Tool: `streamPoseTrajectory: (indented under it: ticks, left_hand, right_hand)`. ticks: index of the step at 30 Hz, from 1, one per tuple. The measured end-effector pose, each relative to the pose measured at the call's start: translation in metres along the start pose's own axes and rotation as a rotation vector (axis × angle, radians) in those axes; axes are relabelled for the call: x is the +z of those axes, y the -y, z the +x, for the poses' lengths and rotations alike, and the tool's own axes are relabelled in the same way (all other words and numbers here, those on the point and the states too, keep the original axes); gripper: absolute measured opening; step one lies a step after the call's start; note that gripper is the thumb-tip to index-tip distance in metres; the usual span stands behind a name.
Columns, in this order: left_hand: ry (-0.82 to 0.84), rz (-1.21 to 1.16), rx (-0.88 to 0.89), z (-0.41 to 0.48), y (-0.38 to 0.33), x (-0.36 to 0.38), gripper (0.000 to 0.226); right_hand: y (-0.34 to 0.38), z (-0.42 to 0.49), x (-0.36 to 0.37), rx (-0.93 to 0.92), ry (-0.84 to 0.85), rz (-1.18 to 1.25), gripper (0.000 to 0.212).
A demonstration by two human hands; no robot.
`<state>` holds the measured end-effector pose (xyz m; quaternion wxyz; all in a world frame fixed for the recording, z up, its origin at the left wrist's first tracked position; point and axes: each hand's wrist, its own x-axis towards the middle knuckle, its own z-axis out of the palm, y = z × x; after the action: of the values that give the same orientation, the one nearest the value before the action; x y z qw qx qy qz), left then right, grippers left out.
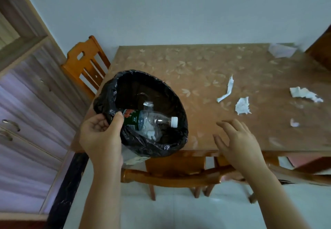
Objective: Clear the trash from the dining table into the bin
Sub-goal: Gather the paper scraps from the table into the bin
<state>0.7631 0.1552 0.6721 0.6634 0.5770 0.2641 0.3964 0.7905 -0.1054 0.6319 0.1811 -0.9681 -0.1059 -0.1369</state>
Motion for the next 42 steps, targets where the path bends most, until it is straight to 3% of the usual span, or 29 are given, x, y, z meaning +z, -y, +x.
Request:
streamPoseTrajectory:
  ticks: [7,13,19,27,35,42]
  left_hand:
    - [0.0,-0.021,-0.002,-0.08,-0.008,0.07,0.014]
    - [-0.075,-0.052,-0.004,-0.16,-0.01,0.136,0.019]
    - [-0.149,-0.029,-0.036,-0.198,-0.007,0.175,0.023]
    - [-0.182,0.053,-0.045,-0.18,0.028,0.228,0.025]
    - [-0.221,0.107,-0.101,-0.14,0.075,0.265,0.024]
    - [-0.208,0.202,-0.014,-0.137,0.085,0.283,0.019]
  right_hand:
    - [-0.095,-0.012,-0.042,0.034,-0.071,0.025,0.033]
    - [-0.2,-0.009,-0.08,0.024,-0.051,0.015,0.033]
    - [-0.258,0.014,-0.084,-0.014,0.008,0.077,0.032]
    - [-0.298,0.071,-0.037,-0.039,0.151,0.121,0.032]
    - [-0.321,0.135,0.035,0.049,0.33,0.168,0.031]
    - [-0.344,0.163,0.085,0.142,0.42,0.251,0.034]
